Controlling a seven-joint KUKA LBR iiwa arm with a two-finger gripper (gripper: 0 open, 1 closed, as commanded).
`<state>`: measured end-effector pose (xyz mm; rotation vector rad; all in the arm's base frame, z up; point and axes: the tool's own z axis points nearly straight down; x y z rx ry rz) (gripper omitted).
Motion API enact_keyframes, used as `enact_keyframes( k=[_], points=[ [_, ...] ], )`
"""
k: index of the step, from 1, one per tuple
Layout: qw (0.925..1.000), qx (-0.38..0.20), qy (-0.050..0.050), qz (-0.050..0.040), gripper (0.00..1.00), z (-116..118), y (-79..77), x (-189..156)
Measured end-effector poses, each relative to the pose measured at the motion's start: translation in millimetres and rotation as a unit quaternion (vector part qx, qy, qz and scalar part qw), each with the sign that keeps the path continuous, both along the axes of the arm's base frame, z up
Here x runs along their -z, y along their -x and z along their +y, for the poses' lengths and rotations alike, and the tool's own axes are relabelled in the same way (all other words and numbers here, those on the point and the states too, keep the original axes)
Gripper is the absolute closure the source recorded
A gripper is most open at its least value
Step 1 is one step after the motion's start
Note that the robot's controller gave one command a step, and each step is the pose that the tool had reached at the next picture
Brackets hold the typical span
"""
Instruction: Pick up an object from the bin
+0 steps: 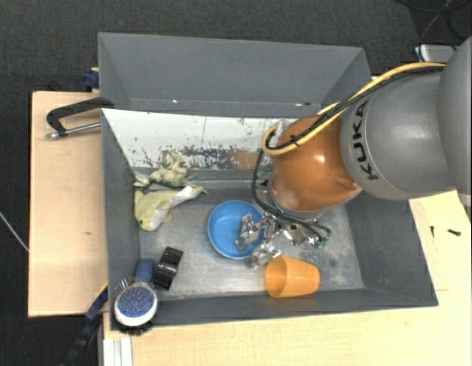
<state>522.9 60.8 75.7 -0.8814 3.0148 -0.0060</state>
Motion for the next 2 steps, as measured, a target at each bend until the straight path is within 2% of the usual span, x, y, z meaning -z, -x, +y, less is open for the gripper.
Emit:
enact_keyframes(
  k=[1,2],
  points=[
    [0.9996,0.027,-0.003,-0.0059,1.0,9,-0.5,-110],
    [0.9999,0.01,-0.003,-0.0077,1.0,-6,-13.3,-291]
  ],
)
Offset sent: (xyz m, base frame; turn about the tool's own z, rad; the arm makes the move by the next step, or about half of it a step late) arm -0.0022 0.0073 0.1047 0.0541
